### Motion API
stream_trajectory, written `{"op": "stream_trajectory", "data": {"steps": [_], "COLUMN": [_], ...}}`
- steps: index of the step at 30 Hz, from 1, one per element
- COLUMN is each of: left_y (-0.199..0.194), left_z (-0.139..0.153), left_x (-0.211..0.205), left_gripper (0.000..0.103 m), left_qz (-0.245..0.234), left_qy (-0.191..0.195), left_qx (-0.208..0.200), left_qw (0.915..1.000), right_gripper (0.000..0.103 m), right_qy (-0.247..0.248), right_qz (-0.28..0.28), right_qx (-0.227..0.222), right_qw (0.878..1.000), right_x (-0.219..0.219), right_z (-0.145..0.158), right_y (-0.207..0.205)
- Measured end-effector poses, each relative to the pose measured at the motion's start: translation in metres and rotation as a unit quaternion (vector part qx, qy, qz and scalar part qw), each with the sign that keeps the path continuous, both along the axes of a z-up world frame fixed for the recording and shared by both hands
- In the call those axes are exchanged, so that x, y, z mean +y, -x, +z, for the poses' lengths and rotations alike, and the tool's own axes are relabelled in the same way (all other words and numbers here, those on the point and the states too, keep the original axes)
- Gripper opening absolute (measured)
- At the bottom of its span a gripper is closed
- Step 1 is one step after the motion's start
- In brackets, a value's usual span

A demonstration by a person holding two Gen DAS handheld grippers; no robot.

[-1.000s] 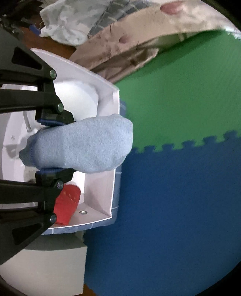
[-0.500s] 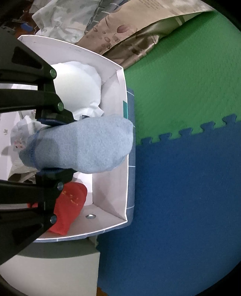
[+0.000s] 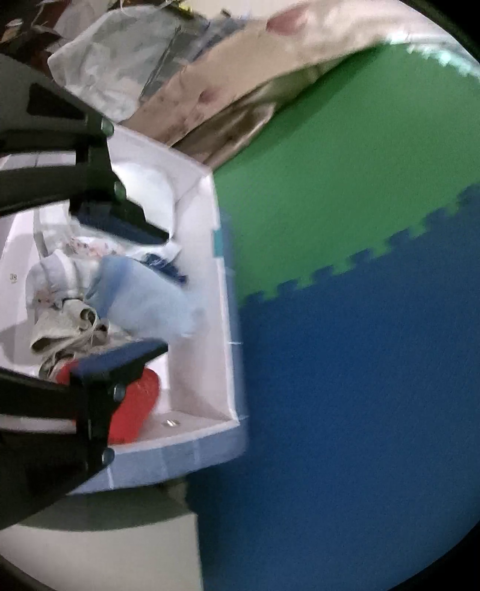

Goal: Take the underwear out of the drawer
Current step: 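Lower the light blue underwear into the box and open the right gripper, then reach the left gripper down into the drawer toward the grey underwear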

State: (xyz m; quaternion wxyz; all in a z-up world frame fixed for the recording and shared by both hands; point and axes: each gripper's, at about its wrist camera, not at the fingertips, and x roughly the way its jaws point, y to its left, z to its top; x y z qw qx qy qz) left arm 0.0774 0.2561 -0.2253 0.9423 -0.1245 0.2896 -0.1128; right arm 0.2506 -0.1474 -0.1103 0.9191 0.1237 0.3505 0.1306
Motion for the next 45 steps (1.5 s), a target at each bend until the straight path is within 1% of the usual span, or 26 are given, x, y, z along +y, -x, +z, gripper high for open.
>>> {"op": "stream_trajectory", "data": {"steps": [2, 4, 7, 8, 10, 12, 15, 18, 19, 21, 24, 25, 26, 28, 29, 30, 32, 34, 35, 37, 38, 39, 41, 43, 44, 45], "left_y": [-0.002, -0.007, -0.012, -0.013, -0.011, -0.009, -0.010, 0.001, 0.006, 0.016, 0.033, 0.038, 0.042, 0.043, 0.039, 0.034, 0.022, 0.014, 0.014, 0.008, 0.008, 0.005, -0.009, -0.022, -0.028, -0.030], "left_z": [0.000, 0.001, 0.000, -0.001, -0.004, -0.008, -0.014, -0.015, -0.018, -0.030, -0.069, -0.082, -0.093, -0.112, -0.119, -0.125, -0.136, -0.142, -0.142, -0.145, -0.147, -0.150, -0.154, -0.155, -0.161, -0.168], "left_x": [-0.007, -0.014, -0.031, -0.036, -0.047, -0.059, -0.080, -0.122, -0.143, -0.186, -0.255, -0.273, -0.287, -0.312, -0.322, -0.331, -0.348, -0.360, -0.364, -0.375, -0.378, -0.381, -0.383, -0.382, -0.382, -0.383], "left_gripper": [0.103, 0.103, 0.103, 0.103, 0.103, 0.103, 0.103, 0.103, 0.103, 0.103, 0.103, 0.103, 0.102, 0.102, 0.100, 0.098, 0.097, 0.094, 0.095, 0.094, 0.094, 0.095, 0.099, 0.098, 0.098, 0.091], "left_qz": [-0.007, -0.013, -0.027, -0.031, -0.043, -0.062, -0.102, -0.162, -0.188, -0.249, -0.358, -0.395, -0.425, -0.453, -0.461, -0.471, -0.483, -0.501, -0.515, -0.539, -0.557, -0.567, -0.564, -0.531, -0.514, -0.508], "left_qy": [-0.011, -0.016, -0.035, -0.045, -0.076, -0.114, -0.143, -0.170, -0.193, -0.249, -0.356, -0.375, -0.386, -0.408, -0.413, -0.411, -0.404, -0.382, -0.361, -0.332, -0.315, -0.298, -0.271, -0.256, -0.278, -0.297], "left_qx": [0.002, 0.006, 0.016, 0.018, 0.021, 0.025, 0.036, -0.003, -0.026, -0.069, -0.125, -0.136, -0.149, -0.175, -0.175, -0.169, -0.155, -0.139, -0.147, -0.108, -0.099, -0.086, -0.048, -0.062, -0.067, -0.070], "left_qw": [0.9999, 0.9998, 0.9989, 0.9983, 0.9960, 0.9913, 0.9839, 0.9721, 0.9626, 0.9335, 0.8541, 0.8276, 0.8054, 0.7734, 0.7658, 0.7623, 0.7610, 0.7639, 0.7634, 0.7664, 0.7618, 0.7634, 0.7784, 0.8050, 0.8086, 0.8056], "right_gripper": [0.066, 0.066, 0.066, 0.066, 0.066, 0.066, 0.067, 0.072, 0.072, 0.072, 0.072, 0.072, 0.072, 0.072, 0.072, 0.072, 0.073, 0.074, 0.074, 0.074, 0.074, 0.075, 0.075, 0.075, 0.075, 0.075], "right_qy": [0.011, 0.025, 0.008, 0.012, -0.014, -0.021, -0.007, 0.008, 0.010, 0.013, 0.019, 0.019, 0.016, -0.003, -0.013, -0.015, -0.025, -0.037, -0.044, -0.057, -0.059, -0.062, -0.064, -0.063, -0.060, -0.057], "right_qz": [0.013, 0.026, 0.041, 0.035, 0.042, 0.058, 0.056, 0.029, 0.021, 0.010, 0.002, 0.001, -0.001, -0.008, -0.018, -0.023, -0.023, -0.027, -0.031, -0.036, -0.037, -0.035, -0.030, -0.023, -0.018, -0.014], "right_qx": [-0.001, 0.050, 0.069, 0.047, -0.030, -0.051, -0.076, -0.091, -0.090, -0.080, -0.053, -0.046, -0.039, -0.029, -0.027, -0.026, -0.047, -0.048, -0.043, -0.039, -0.038, -0.035, -0.030, -0.033, -0.032, -0.030], "right_qw": [1.000, 0.998, 0.997, 0.998, 0.999, 0.997, 0.996, 0.995, 0.996, 0.997, 0.998, 0.999, 0.999, 1.000, 0.999, 0.999, 0.998, 0.998, 0.998, 0.997, 0.997, 0.997, 0.997, 0.997, 0.998, 0.998], "right_x": [-0.002, 0.006, 0.009, 0.005, -0.013, -0.030, -0.064, -0.100, -0.111, -0.128, -0.146, -0.149, -0.152, -0.163, -0.170, -0.171, -0.177, -0.178, -0.182, -0.184, -0.185, -0.185, -0.183, -0.179, -0.177, -0.176], "right_z": [0.003, -0.006, -0.011, -0.004, 0.019, 0.026, 0.021, -0.004, -0.016, -0.043, -0.084, -0.097, -0.107, -0.127, -0.135, -0.136, -0.131, -0.133, -0.135, -0.137, -0.138, -0.139, -0.141, -0.141, -0.141, -0.142], "right_y": [-0.002, -0.022, -0.029, -0.023, 0.006, 0.027, 0.067, 0.103, 0.117, 0.136, 0.160, 0.167, 0.173, 0.185, 0.191, 0.192, 0.197, 0.197, 0.196, 0.192, 0.191, 0.189, 0.187, 0.186, 0.186, 0.186]}}
